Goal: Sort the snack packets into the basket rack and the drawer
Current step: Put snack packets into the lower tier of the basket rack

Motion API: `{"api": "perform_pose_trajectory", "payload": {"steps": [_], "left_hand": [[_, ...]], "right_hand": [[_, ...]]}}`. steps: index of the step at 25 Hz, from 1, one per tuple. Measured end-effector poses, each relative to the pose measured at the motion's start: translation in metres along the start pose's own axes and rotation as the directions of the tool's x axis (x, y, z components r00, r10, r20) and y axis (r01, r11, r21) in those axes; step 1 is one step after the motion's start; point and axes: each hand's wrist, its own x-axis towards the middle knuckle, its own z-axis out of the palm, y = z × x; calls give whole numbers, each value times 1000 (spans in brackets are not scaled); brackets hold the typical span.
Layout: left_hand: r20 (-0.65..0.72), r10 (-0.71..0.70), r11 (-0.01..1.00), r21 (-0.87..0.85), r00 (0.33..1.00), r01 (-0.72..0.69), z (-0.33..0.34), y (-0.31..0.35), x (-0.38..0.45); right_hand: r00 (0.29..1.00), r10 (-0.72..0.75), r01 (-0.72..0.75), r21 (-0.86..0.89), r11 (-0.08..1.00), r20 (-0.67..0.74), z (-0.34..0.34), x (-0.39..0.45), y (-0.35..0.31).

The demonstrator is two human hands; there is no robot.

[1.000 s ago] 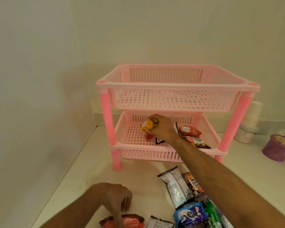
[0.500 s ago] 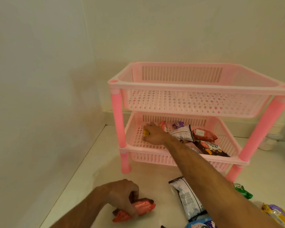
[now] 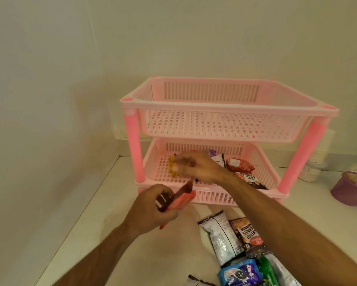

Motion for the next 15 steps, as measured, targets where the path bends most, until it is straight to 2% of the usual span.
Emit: {"api": "perform_pose_trajectory", "payload": {"steps": [2, 4, 6, 9, 10, 11, 12, 13, 14, 15], "left_hand": [[-136, 87, 993, -68, 987, -97, 6, 12, 6], [-195, 119, 982, -122, 974, -144, 10, 22, 12], [-191, 95, 979, -159, 977, -126, 14, 30, 14], [-176, -94, 988, -137, 980, 70, 22, 36, 11], [-124, -166, 984, -87, 978, 156, 23, 36, 8], [0, -233, 972, -13, 973, 233, 25, 34, 3], [193, -293, 956, 81, 937, 282, 27, 32, -4], [410, -346, 938, 179, 844, 298, 29, 32, -12], [591, -386, 922, 267, 708, 280, 33, 34, -20], [709, -405, 913, 342, 577, 221, 39, 36, -28]], "right_hand": [[988, -53, 61, -52, 997, 144, -6, -22, -8], [979, -83, 89, -24, 996, 185, -8, -36, -12], [982, -92, 86, 43, 995, 165, -13, -44, -11], [997, -84, 81, 201, 976, 3, -32, -47, -3], [994, -75, 96, 285, 954, -85, -40, -46, 2], [984, -46, 105, 359, 928, -170, -45, -44, 7], [971, -1, 99, 401, 911, -238, -50, -42, 12], [956, 50, 73, 399, 914, -288, -52, -40, 18], [945, 88, 32, 357, 934, -314, -51, -36, 24], [941, 115, -19, 287, 958, -319, -49, -33, 30]]}}
